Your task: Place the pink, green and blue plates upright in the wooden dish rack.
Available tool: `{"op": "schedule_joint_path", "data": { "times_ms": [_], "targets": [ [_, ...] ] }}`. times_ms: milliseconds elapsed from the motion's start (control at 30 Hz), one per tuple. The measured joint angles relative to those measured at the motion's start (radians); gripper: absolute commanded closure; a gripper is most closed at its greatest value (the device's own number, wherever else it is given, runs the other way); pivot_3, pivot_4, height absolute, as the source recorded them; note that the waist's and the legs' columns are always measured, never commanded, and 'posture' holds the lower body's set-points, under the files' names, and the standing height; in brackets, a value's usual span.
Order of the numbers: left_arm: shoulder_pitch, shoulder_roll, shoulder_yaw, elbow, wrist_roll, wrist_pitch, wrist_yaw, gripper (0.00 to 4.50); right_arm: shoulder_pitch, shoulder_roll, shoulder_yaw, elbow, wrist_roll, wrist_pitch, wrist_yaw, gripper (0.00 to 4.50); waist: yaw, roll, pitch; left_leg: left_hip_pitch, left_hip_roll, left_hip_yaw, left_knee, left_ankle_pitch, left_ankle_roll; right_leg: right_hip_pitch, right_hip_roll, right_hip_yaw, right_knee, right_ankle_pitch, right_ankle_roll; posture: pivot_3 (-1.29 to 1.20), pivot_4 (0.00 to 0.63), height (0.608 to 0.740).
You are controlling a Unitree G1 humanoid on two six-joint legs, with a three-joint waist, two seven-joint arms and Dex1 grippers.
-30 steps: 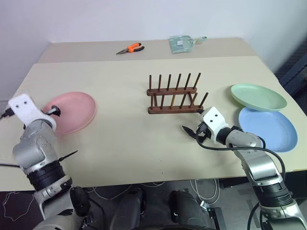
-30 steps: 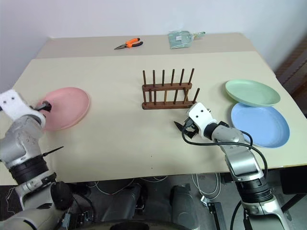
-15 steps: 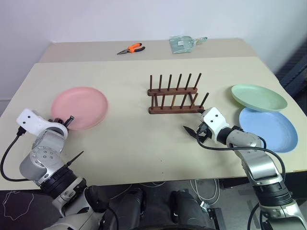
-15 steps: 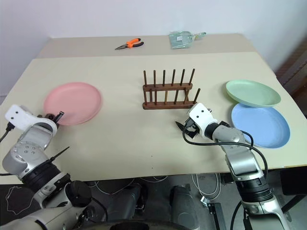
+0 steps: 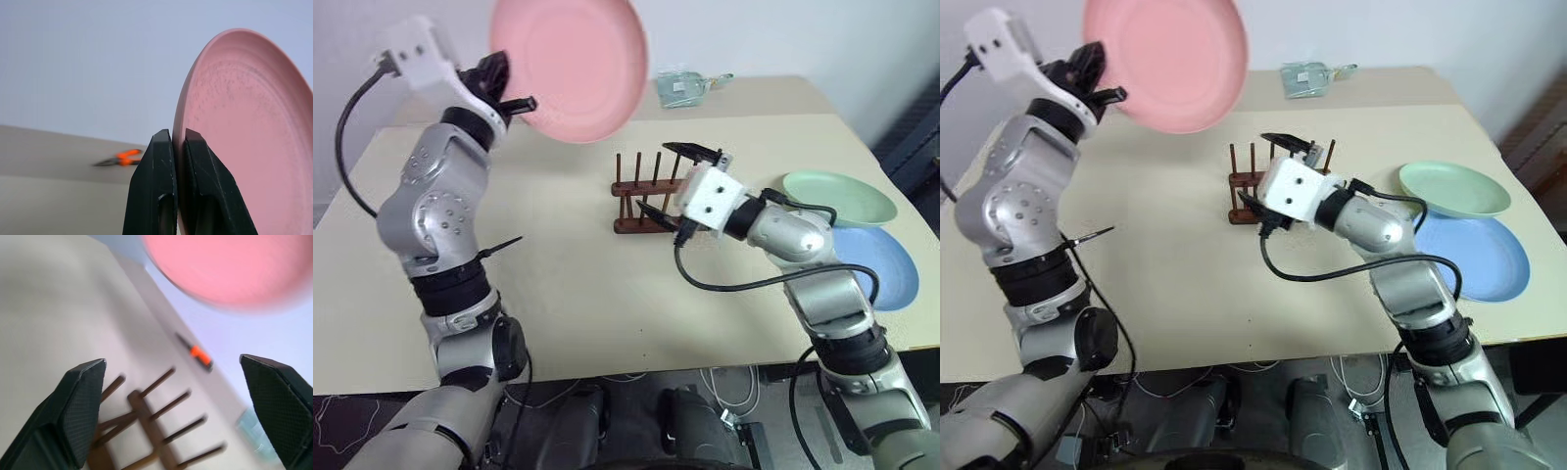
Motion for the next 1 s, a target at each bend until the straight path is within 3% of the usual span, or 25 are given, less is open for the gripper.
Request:
{"op": "schedule_joint_path", "data": {
  "times_ms": [133, 233, 467, 500, 600, 800, 933, 1000],
  "targets": [
    [0.000, -0.052, -0.079, -0.029, -0.021, 0.025, 0.004, 4.40, -0.087, -0.030, 0.035, 0.145, -0.177, -0.113, -0.086, 0.00, 0.004, -0.001, 0.001, 0.000, 0.000, 0.000, 0.000, 0.001, 0.000, 0.000, 0.000, 0.000, 0.000, 0.000, 0.000, 0.00, 0.150, 0.719],
    [0.005, -0.082, -0.079, -0.050, -0.044, 0.043, 0.025, 4.50, -0.075, -0.054, 0.062, 0.194, -0.244, -0.174, -0.095, 0.83, 0.003, -0.001, 0.001, 0.000, 0.000, 0.000, 0.000, 0.001, 0.000, 0.000, 0.000, 0.000, 0.000, 0.000, 0.000, 0.00, 0.150, 0.719],
    [0.058, -0.089, -0.082, -0.075, -0.087, 0.089, 0.035, 4.50, -0.056, -0.055, 0.063, 0.215, -0.329, -0.213, -0.112, 4.32, 0.000, -0.001, 0.001, 0.000, 0.001, 0.000, 0.000, 0.001, 0.000, 0.000, 0.002, 0.001, 0.001, 0.000, 0.000, 0.00, 0.150, 0.719],
    [0.056, -0.089, -0.081, -0.085, -0.101, 0.094, 0.036, 4.16, -0.049, -0.055, 0.066, 0.217, -0.348, -0.224, -0.111, 4.50, 0.001, -0.001, 0.001, 0.000, 0.001, 0.000, 0.001, 0.001, 0.000, 0.000, 0.001, 0.001, 0.000, 0.000, 0.000, 0.00, 0.150, 0.719],
    [0.061, -0.093, -0.071, -0.090, -0.143, 0.107, 0.030, 2.96, -0.043, -0.054, 0.077, 0.219, -0.374, -0.250, -0.113, 4.50, 0.003, -0.001, 0.001, 0.000, 0.001, 0.000, 0.001, 0.001, 0.000, 0.000, 0.001, 0.001, 0.000, 0.000, 0.000, 0.00, 0.150, 0.719],
    [0.075, -0.117, -0.029, -0.066, -0.188, 0.073, 0.054, 0.06, -0.021, -0.055, 0.021, 0.230, -0.367, -0.264, -0.131, 4.50, 0.003, -0.001, 0.001, 0.000, 0.001, 0.000, 0.001, 0.001, 0.000, 0.000, 0.001, 0.001, 0.000, 0.000, 0.000, 0.00, 0.150, 0.719],
    [0.071, -0.008, -0.011, -0.004, -0.118, -0.007, 0.063, 0.06, 0.037, -0.054, -0.084, 0.205, -0.255, -0.274, -0.126, 4.50, -0.002, -0.001, 0.001, 0.000, 0.001, 0.000, 0.000, 0.001, 0.000, 0.000, 0.002, 0.001, 0.000, 0.000, 0.000, 0.00, 0.150, 0.719],
    [0.156, 0.145, -0.079, 0.008, -0.039, -0.092, -0.042, 0.06, 0.077, -0.004, -0.193, 0.131, -0.049, -0.178, -0.070, 4.50, -0.006, 0.000, 0.001, 0.001, 0.002, 0.000, -0.002, 0.001, 0.000, 0.000, 0.002, 0.002, 0.000, 0.000, 0.000, 0.00, 0.150, 0.719]
  ]
}}
